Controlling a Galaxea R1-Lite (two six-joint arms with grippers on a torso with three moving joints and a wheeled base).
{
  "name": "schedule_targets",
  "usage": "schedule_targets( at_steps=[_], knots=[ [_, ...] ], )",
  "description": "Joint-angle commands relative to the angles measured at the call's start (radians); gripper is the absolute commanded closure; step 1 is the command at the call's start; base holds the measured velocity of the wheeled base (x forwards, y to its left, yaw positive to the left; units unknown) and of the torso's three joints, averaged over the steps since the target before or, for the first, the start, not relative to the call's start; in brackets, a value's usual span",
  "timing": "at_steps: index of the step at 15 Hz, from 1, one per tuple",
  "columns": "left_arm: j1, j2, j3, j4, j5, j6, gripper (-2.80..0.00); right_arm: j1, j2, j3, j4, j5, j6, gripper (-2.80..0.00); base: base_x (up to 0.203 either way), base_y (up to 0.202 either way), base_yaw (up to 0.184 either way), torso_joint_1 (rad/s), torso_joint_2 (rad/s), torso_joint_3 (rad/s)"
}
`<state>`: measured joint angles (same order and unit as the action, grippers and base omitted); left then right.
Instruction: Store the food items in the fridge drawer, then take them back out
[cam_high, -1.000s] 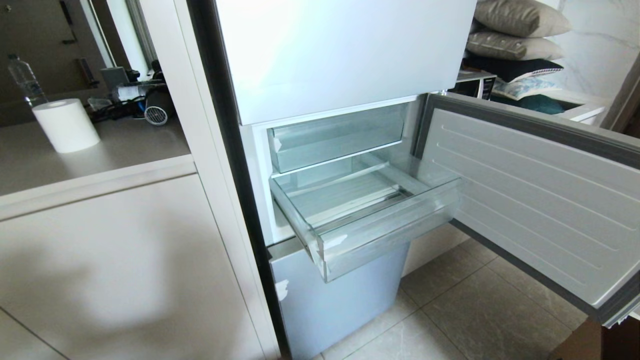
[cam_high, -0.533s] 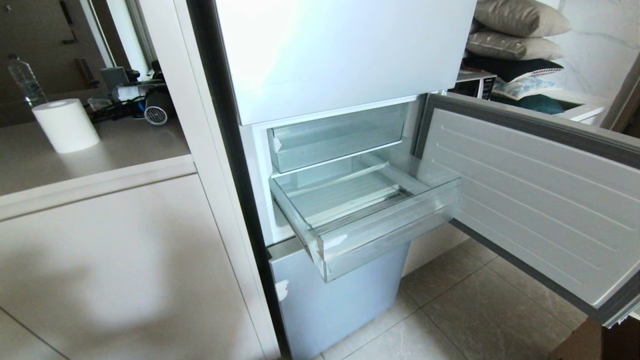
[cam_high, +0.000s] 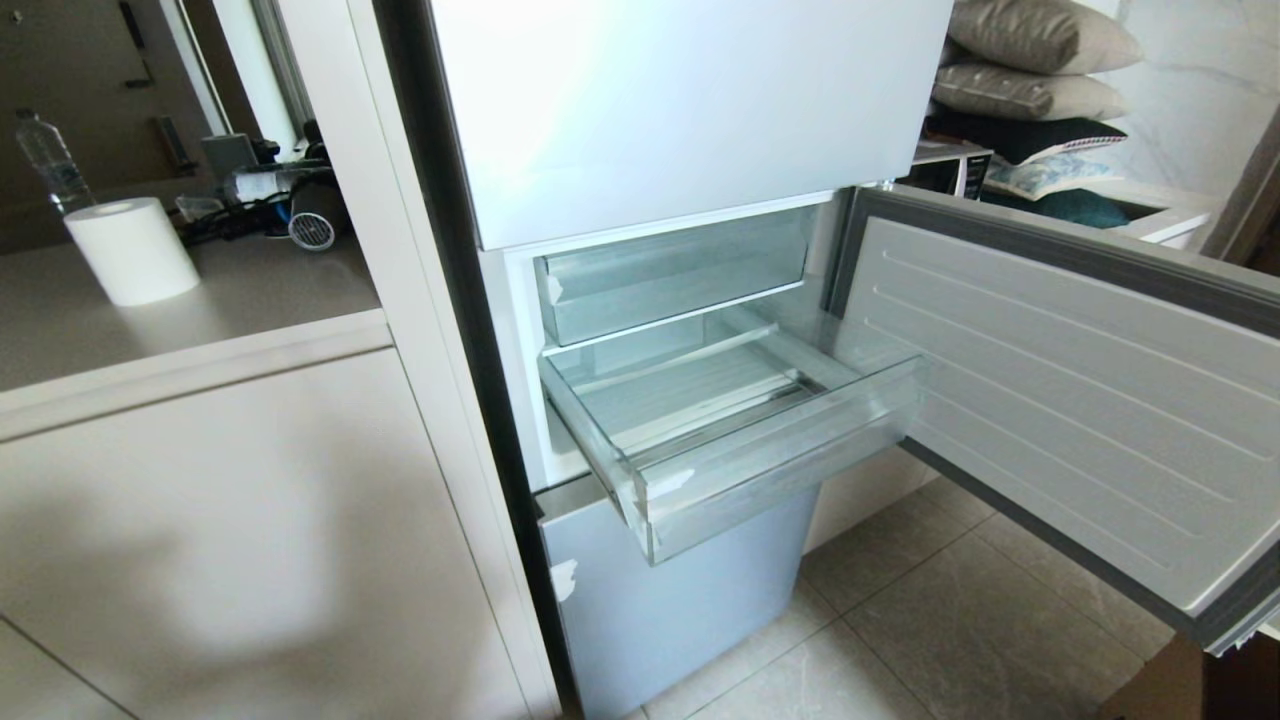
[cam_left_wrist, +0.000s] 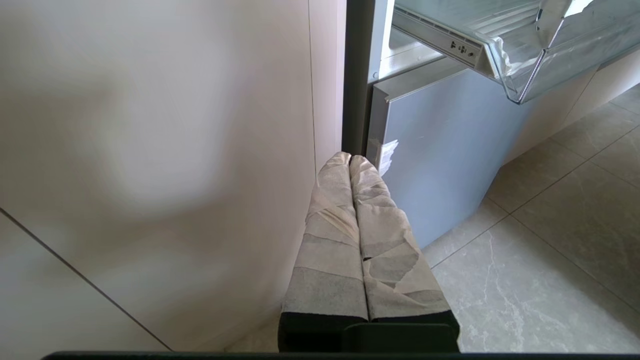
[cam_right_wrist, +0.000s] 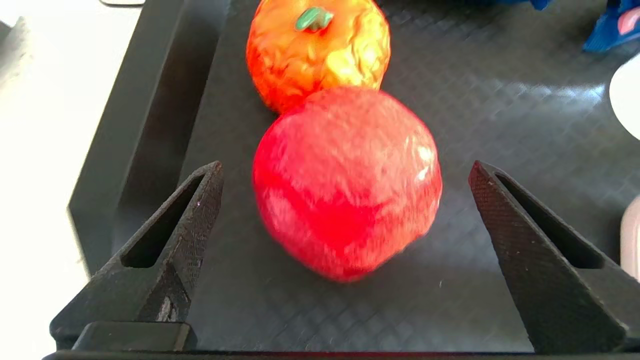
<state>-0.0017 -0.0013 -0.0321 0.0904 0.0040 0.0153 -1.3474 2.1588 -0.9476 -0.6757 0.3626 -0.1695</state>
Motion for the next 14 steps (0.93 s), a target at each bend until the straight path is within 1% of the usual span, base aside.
schedule_targets(
  at_steps=[1,10,14],
  knots=[
    [0.000,0.001,0.000,0.000,0.001,0.000,0.00,0.001,0.033,-0.027,-0.002,0.003,-0.003,-2.80,0.000,0.000,0.000,0.000,0.00,0.000],
    [0.000,0.001,0.000,0.002,0.001,0.000,0.00,0.009,0.084,-0.050,-0.004,0.004,-0.013,-2.80,0.000,0.000,0.000,0.000,0.00,0.000],
    [0.000,0.001,0.000,0.000,0.001,0.000,0.00,0.028,0.100,-0.051,-0.005,0.007,-0.013,-2.80,0.000,0.000,0.000,0.000,0.00,0.000]
  ],
)
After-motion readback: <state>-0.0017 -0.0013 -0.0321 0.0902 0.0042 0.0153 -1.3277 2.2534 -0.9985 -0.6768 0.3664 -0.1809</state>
